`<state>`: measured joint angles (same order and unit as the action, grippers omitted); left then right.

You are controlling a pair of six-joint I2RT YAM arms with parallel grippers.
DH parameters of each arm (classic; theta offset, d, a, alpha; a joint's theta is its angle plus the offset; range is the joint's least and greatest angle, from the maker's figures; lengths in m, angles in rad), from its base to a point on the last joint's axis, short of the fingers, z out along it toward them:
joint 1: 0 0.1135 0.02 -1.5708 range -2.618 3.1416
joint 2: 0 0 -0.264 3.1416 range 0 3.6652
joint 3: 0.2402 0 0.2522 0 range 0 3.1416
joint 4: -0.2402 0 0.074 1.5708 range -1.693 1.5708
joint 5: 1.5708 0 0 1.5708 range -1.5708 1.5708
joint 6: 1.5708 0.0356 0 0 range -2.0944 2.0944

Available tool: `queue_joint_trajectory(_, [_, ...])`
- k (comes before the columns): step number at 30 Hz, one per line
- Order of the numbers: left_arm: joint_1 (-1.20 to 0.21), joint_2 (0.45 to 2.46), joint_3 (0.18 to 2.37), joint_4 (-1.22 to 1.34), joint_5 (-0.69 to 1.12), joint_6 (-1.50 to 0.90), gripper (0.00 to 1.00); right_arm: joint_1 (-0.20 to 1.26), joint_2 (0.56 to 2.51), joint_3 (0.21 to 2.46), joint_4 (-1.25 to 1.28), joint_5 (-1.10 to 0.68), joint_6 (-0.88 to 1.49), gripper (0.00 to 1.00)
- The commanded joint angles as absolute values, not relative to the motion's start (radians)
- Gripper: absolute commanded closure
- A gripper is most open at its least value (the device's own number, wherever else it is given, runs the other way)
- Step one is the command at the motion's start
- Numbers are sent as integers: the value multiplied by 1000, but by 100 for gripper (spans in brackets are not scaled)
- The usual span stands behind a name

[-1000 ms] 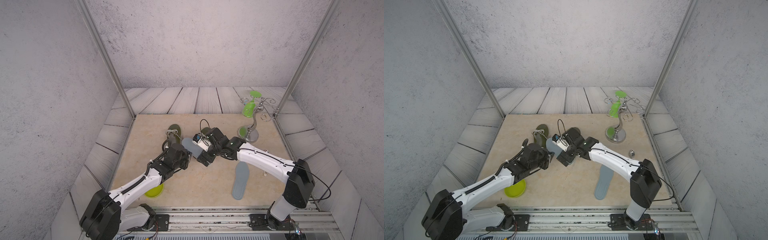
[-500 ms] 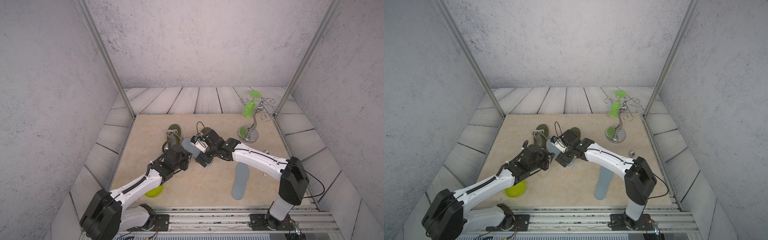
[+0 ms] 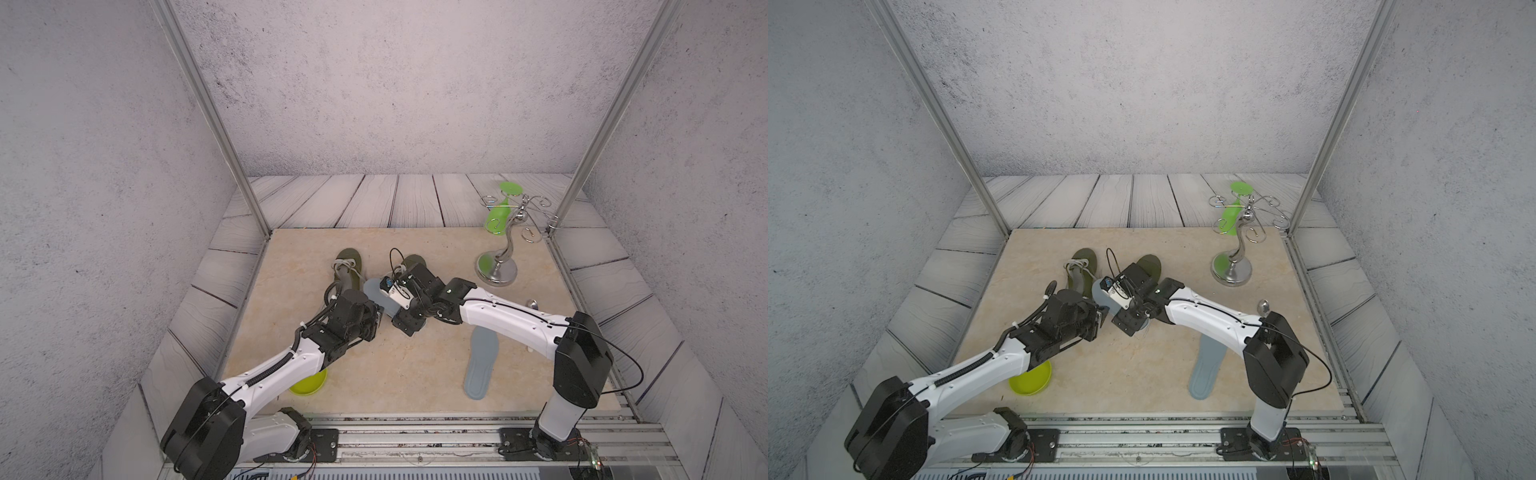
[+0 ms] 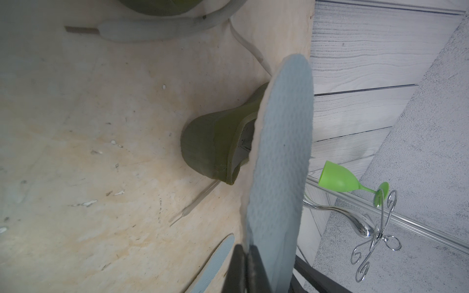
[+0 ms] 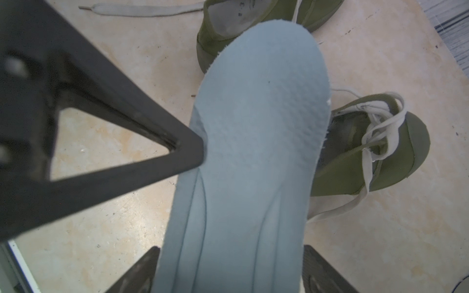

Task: Insert the insole into the shoe
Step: Pick up the insole from the center of the board.

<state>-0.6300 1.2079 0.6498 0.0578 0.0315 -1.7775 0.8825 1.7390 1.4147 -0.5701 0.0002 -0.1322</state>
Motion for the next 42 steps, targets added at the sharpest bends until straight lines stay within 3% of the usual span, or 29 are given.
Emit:
queue_joint_trajectory(1, [-621, 1213, 635, 78, 34, -1804, 100, 887, 1760, 1427, -592, 21, -117, 20])
queue_joint_trajectory(8, [-621, 1222, 635, 95, 42, -1800, 100, 887, 1764, 1428, -593, 29, -112, 34])
queue_joint_trajectory(15, [-621, 1220, 634, 98, 40, -1789, 100, 887, 1761, 1420, -582, 41, -107, 41])
queue_joint_trajectory(20, [-618, 1212, 632, 97, 37, -1783, 86, 887, 1761, 1419, -574, 56, -94, 44])
queue_joint_trajectory(23, [-615, 1203, 635, 93, 31, -1769, 65, 886, 1765, 1419, -571, 73, -85, 45])
queue_joint_trajectory(27, [-611, 1185, 639, 64, 17, -1747, 51, 886, 1766, 1420, -570, 84, -76, 46])
queue_joint_trajectory(33, [-572, 1137, 713, -99, 5, -1564, 42, 877, 1762, 1424, -584, 103, -58, 47])
queue_joint_trajectory(42, [-416, 1116, 966, -493, -7, -1013, 41, 841, 1690, 1381, -603, 122, -31, 48])
